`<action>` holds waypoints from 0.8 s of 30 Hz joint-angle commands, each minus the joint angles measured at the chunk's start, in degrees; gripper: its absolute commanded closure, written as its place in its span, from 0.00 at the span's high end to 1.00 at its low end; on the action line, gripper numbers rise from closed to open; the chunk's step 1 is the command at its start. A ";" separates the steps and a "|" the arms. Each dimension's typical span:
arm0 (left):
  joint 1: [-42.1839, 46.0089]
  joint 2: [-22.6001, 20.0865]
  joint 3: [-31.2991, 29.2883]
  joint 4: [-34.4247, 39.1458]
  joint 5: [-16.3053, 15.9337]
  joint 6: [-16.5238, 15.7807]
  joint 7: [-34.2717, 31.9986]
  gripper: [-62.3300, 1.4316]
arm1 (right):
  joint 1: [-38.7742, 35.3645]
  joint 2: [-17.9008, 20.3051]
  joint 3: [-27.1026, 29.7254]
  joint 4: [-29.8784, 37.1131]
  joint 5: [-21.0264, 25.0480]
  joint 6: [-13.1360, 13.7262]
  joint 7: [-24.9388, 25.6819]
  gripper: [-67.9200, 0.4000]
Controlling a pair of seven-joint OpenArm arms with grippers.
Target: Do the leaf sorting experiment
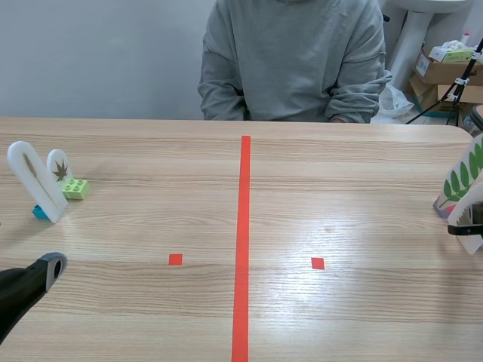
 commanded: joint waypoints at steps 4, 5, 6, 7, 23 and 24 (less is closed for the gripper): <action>-0.15 0.15 0.04 0.20 -0.74 0.11 -0.76 0.96 | 1.31 0.72 -0.26 -2.75 -0.50 -0.28 1.77 0.06; -0.15 0.15 0.04 0.20 -0.74 0.11 -0.74 0.96 | 1.31 0.61 -0.26 -3.17 -0.52 -0.28 1.90 0.06; -0.15 0.15 0.04 0.20 -0.74 0.11 -0.74 0.96 | 1.31 0.52 -0.26 -3.56 -0.87 -0.46 2.16 0.07; -0.15 0.15 0.04 0.20 -0.74 0.11 -0.72 0.96 | 1.29 0.33 -0.24 -3.82 -1.14 -0.46 2.19 0.10; -0.15 0.15 0.04 0.20 -0.74 0.11 -0.59 0.96 | 1.27 -0.04 -0.24 -3.93 -3.65 -0.37 1.62 0.83; -0.15 0.15 0.04 0.20 -0.74 0.11 -0.59 0.96 | 1.25 -0.02 -0.24 -3.89 -3.69 -0.33 1.62 0.87</action>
